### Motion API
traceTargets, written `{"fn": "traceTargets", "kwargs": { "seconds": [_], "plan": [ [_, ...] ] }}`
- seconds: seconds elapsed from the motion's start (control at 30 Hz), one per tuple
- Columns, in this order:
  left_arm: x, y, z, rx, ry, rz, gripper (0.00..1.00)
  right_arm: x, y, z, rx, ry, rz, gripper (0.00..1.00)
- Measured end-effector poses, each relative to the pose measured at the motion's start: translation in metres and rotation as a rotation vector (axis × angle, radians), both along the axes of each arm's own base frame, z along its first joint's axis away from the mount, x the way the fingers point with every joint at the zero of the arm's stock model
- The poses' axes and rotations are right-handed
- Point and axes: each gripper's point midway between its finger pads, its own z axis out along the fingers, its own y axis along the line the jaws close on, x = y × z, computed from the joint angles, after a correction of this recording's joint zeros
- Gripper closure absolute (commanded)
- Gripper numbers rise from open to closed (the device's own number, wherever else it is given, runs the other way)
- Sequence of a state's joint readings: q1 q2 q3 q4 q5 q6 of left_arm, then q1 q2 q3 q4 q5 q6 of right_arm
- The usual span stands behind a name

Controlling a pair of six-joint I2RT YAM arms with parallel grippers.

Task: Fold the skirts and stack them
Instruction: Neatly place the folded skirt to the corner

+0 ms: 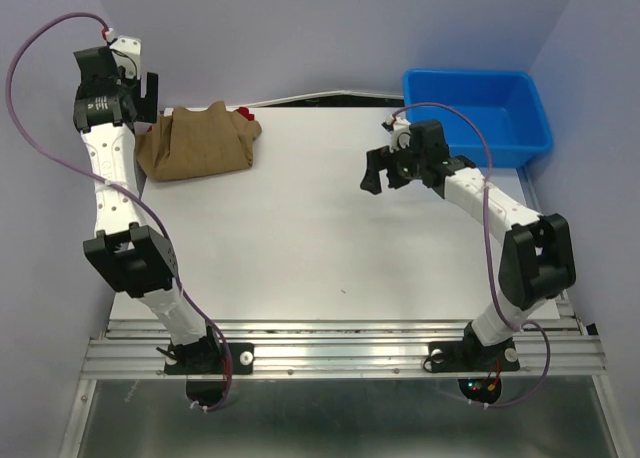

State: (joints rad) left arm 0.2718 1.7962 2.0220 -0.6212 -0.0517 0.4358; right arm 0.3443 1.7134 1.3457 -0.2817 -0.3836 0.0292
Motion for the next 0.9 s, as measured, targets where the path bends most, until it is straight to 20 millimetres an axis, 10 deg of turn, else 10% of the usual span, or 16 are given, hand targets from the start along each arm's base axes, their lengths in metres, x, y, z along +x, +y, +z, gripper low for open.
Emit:
{"fn": "traceTargets", "kwargs": {
  "seconds": [0.17,0.5,0.7,0.9],
  "plan": [
    [0.006,-0.019,0.003,-0.044,-0.014,-0.067,0.35,-0.040,-0.020,-0.009,-0.008,0.061,-0.006,0.00],
    [0.065,-0.010,-0.157,-0.129,0.261,-0.057,0.47,-0.039,-0.023,-0.020,-0.008,0.095,-0.018,0.00],
    [0.084,0.010,-0.201,-0.104,0.310,0.015,0.19,-0.037,-0.024,-0.051,-0.032,0.169,-0.022,0.00],
    [0.089,0.008,-0.182,-0.118,0.252,0.010,0.01,-0.031,-0.037,-0.054,-0.025,0.184,-0.064,0.00]
  ]
}}
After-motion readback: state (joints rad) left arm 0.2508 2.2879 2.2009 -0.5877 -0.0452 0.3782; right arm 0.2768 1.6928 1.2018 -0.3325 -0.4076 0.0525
